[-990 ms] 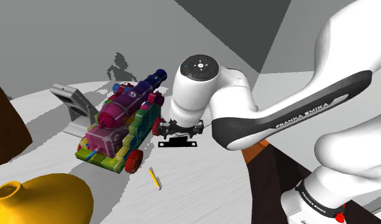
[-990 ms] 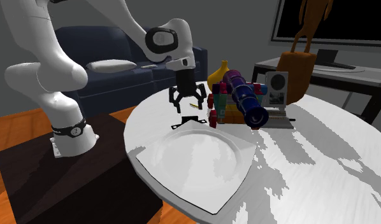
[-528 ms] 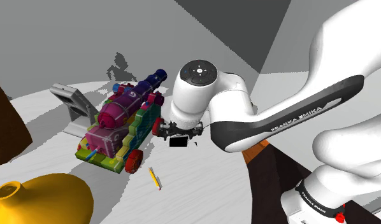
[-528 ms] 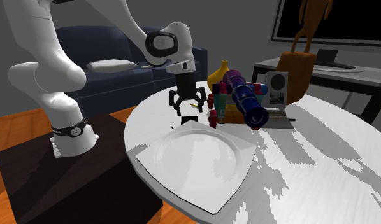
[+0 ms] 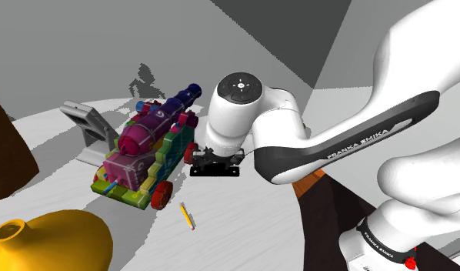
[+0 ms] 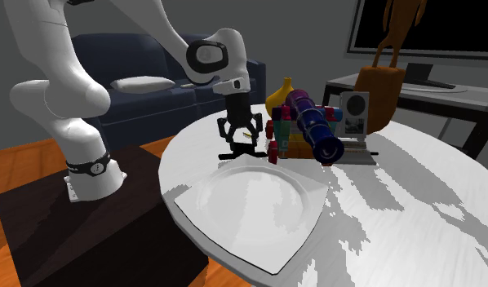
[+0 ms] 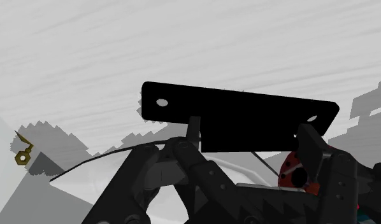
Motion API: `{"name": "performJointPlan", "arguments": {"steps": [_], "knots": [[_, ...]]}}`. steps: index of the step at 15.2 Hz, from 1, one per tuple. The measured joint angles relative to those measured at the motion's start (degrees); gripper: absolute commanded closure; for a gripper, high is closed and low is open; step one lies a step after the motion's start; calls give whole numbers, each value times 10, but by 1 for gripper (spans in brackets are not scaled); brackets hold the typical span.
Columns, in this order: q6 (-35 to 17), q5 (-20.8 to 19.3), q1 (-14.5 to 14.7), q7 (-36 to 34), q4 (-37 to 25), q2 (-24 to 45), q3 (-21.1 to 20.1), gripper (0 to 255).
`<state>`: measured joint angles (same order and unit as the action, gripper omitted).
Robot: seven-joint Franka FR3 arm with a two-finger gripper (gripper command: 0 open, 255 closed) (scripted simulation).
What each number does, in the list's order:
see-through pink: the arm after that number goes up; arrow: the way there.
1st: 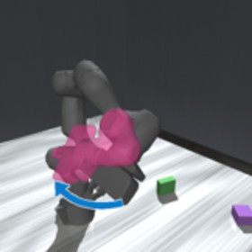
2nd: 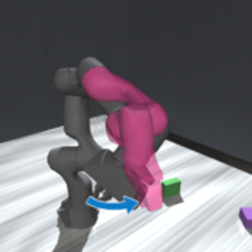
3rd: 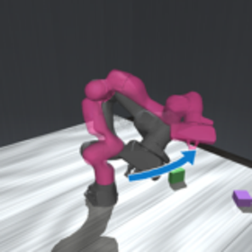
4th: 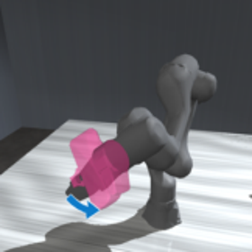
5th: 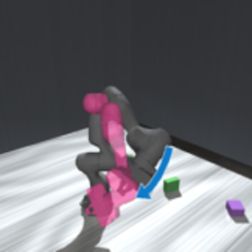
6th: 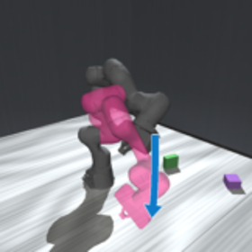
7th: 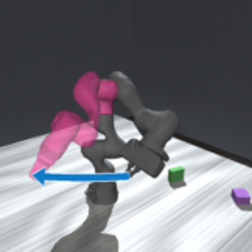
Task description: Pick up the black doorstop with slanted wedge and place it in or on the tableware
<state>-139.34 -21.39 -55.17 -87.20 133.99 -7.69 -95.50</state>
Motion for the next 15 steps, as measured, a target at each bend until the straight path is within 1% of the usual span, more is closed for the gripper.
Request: {"name": "performJointPlan", "arguments": {"steps": [4,5,6,7,8,11,13,15], "knots": [[0,0,0,0,0,0,0,255],[6,-10,19,-6,-1,9,18,255],[15,-21,47,-12,-5,18,46,255],[22,-21,81,-10,-8,20,80,255],[28,-17,133,-5,-9,18,132,255],[37,31,192,35,-14,-14,193,255],[48,62,223,60,-18,-35,225,255],[59,81,241,78,-25,-48,246,255]]}}
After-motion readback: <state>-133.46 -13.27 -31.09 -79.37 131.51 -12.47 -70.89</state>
